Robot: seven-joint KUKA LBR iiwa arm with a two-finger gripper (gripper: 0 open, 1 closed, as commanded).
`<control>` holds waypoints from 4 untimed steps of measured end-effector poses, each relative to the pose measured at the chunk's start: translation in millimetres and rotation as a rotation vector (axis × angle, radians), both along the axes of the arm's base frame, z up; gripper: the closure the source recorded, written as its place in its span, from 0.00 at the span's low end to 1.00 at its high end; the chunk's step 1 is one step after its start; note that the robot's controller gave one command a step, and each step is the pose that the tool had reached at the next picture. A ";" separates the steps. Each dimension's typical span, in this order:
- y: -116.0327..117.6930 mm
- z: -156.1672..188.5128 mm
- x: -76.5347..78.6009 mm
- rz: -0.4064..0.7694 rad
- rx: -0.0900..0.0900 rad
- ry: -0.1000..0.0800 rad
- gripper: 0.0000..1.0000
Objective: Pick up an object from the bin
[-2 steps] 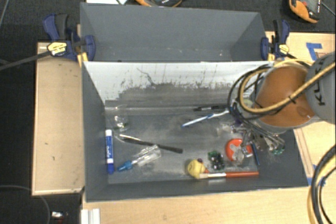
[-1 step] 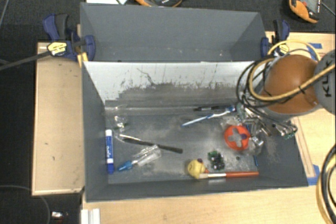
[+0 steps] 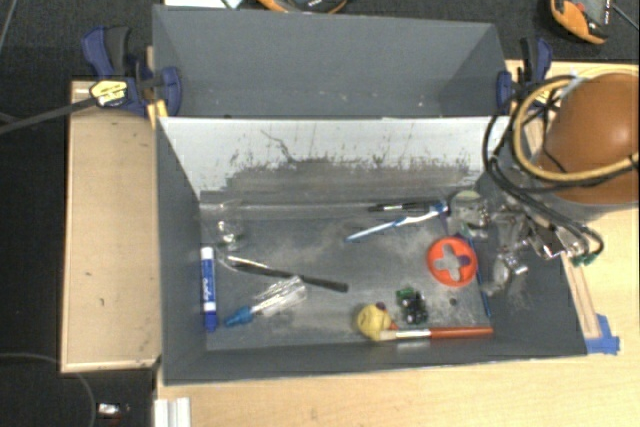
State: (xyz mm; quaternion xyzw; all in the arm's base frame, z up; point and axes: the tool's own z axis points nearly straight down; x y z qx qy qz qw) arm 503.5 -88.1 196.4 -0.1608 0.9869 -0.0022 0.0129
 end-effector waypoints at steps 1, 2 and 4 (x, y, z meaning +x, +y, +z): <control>-35.8 -129.7 63.1 0.322 -0.001 0.018 0.00; 24.1 -64.1 61.3 0.175 -0.006 -0.013 0.00; -11.6 -121.9 61.1 0.349 -0.011 -0.017 1.00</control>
Offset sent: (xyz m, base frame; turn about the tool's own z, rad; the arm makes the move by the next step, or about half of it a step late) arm 0.0600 0.0232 -0.0652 -0.1764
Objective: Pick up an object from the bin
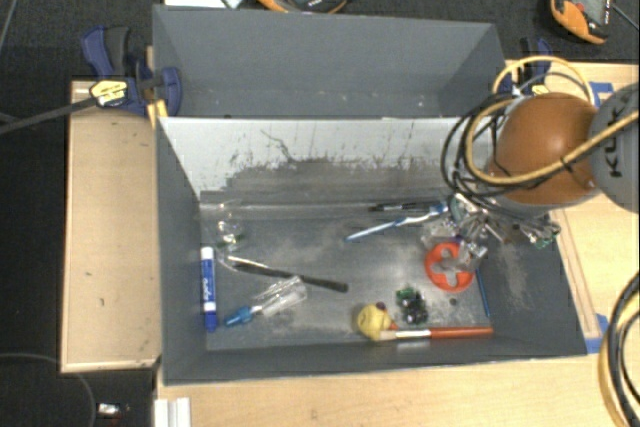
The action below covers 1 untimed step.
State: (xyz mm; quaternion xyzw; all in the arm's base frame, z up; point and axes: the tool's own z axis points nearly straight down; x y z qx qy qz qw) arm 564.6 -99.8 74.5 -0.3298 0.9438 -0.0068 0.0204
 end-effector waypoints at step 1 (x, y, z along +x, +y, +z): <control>0.0 0.0 0.1 -0.002 0.000 0.000 1.00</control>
Offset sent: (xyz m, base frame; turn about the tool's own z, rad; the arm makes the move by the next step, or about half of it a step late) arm 0.0218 0.0055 -0.0045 -0.1353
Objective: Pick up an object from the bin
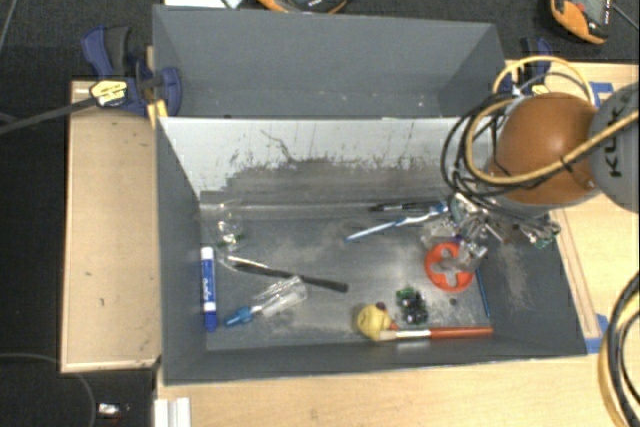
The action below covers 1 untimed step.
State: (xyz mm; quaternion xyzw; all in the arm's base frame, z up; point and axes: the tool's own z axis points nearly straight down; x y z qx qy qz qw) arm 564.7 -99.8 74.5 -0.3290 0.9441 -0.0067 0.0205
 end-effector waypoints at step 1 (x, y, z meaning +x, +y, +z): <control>5.5 -2.5 21.8 0.127 -0.006 -0.006 1.00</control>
Offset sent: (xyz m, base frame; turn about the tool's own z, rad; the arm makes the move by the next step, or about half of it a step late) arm 0.0262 0.0228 -0.0045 -0.1209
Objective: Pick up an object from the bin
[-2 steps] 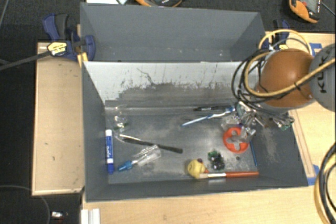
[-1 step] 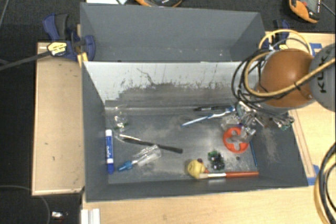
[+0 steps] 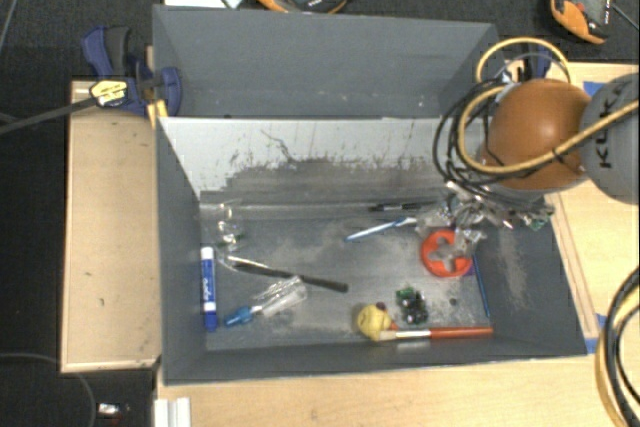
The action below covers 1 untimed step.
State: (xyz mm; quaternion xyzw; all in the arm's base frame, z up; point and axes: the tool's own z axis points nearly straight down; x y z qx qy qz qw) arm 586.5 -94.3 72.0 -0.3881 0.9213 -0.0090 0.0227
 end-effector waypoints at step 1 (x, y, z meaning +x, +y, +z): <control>18.1 0.4 6.7 -0.008 0.002 -0.004 1.00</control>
Offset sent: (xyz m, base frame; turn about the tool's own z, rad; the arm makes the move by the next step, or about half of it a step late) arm 0.0050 -0.0267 -0.0017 -0.1479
